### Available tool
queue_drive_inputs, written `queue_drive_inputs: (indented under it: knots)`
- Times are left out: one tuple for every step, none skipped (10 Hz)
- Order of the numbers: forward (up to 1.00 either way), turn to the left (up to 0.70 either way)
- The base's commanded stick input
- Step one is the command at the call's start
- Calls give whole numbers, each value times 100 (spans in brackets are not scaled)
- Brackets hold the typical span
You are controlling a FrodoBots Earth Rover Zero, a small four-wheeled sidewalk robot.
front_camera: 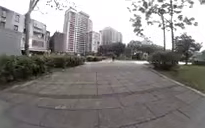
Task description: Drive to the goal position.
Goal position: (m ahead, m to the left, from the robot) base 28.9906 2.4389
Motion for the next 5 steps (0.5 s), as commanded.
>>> queue_drive_inputs:
  knots:
    - [85, 0]
    - [85, 0]
    - [85, 0]
    - [85, 0]
    - [85, 0]
